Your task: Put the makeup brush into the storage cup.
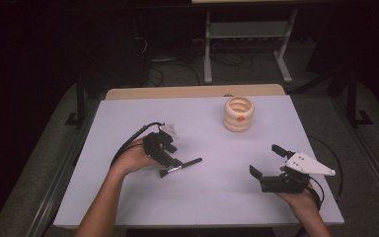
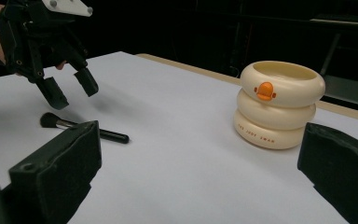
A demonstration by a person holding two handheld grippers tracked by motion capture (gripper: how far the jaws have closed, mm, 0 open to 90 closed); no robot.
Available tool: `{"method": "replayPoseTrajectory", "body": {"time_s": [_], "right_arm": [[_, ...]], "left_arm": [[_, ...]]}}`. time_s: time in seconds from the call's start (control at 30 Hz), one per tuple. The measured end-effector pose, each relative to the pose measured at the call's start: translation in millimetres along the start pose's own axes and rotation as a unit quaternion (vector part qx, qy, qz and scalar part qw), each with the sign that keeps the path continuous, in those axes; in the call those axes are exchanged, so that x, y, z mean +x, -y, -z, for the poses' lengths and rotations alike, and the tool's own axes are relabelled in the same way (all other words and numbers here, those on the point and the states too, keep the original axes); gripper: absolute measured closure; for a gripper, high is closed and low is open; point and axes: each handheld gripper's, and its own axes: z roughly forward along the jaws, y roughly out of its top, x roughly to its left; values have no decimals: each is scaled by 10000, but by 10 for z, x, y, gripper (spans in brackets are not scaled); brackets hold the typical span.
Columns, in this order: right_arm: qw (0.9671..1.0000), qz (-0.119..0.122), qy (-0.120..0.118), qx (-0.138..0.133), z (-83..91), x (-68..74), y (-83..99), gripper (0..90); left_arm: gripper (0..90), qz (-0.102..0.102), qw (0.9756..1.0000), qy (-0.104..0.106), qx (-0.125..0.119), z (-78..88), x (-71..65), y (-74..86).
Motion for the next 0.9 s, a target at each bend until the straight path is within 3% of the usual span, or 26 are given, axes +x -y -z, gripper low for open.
{"method": "replayPoseTrajectory", "body": {"time_s": [0.13,0.43,0.6,0.9], "right_arm": [[10000,-11,3,5,0,0,1,0],[10000,14,-6,12,-2,2,1,0],[10000,-14,6,8,3,1,0,0],[10000,-23,4,10,4,-1,2,0]], "left_arm": [[416,-105,9999,14,132,-12,1,-6],[487,-94,9990,50,425,-64,-11,-16],[517,-167,9971,77,742,-119,-27,-28],[578,-185,9946,44,1024,-190,-39,-31]]}}
